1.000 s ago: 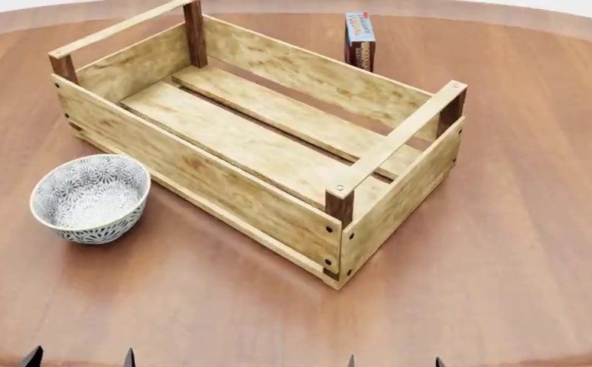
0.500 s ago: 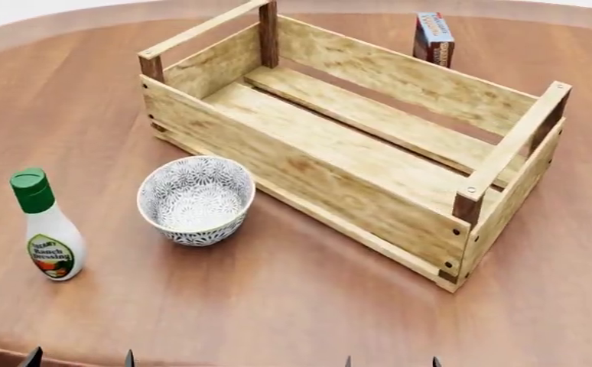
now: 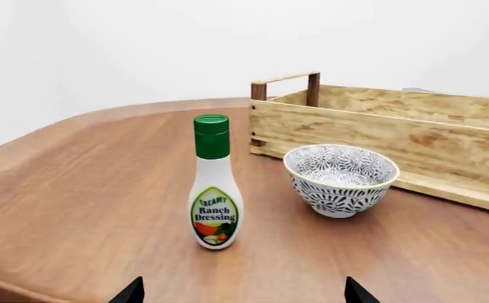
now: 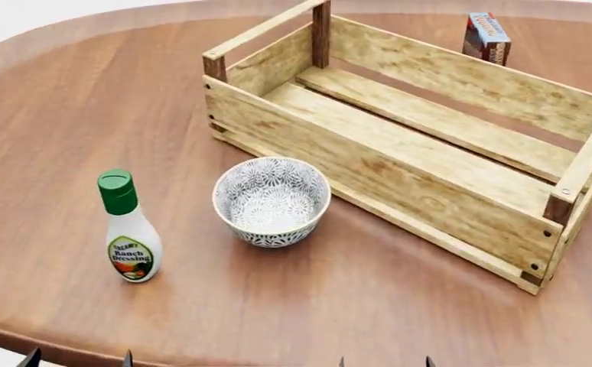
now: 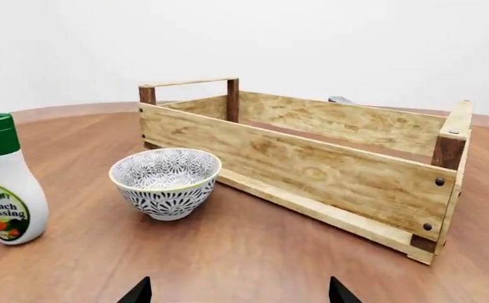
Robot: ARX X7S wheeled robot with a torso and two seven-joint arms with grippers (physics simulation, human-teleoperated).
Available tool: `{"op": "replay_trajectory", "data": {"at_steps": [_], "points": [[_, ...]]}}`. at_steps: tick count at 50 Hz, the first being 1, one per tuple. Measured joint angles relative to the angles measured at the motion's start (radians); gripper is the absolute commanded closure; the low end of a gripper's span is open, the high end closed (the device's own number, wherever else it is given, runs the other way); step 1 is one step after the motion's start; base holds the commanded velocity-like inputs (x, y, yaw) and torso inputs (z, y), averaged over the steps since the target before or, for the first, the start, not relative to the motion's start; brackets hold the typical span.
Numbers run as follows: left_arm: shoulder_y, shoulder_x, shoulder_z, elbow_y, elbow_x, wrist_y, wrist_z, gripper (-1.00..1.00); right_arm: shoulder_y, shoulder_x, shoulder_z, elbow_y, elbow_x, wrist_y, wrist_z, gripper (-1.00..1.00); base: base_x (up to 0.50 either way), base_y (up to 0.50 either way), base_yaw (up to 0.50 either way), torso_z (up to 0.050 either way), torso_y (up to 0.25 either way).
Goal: Pick up the salad dressing and put it in the tray.
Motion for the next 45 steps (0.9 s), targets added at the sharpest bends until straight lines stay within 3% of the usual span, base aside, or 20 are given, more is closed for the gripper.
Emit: {"op": "replay_trajectory", "data": {"at_steps": [6,29,45], "points": [[-0.004,-0.004,0.002,0.003,-0.006,-0.007,-0.011,-1.00,0.002,0.006,-0.006,-0.004,0.002,0.000,0.006,-1.00,0.10,0.00,0.00,0.000,0.000],[-0.022,-0.079,-0.045,0.328,-0.112,-0.218,-0.053,-1.00,0.057,0.054,0.078,-0.272,0.076,0.202,0.103,-1.00,0.50,0.00,0.00,0.000,0.000],[-0.020,-0.111,-0.046,0.404,-0.124,-0.244,-0.074,-1.00,0.072,0.077,0.112,-0.366,0.097,0.256,0.143,-1.00,0.50,0.00,0.00,0.000,0.000]]}}
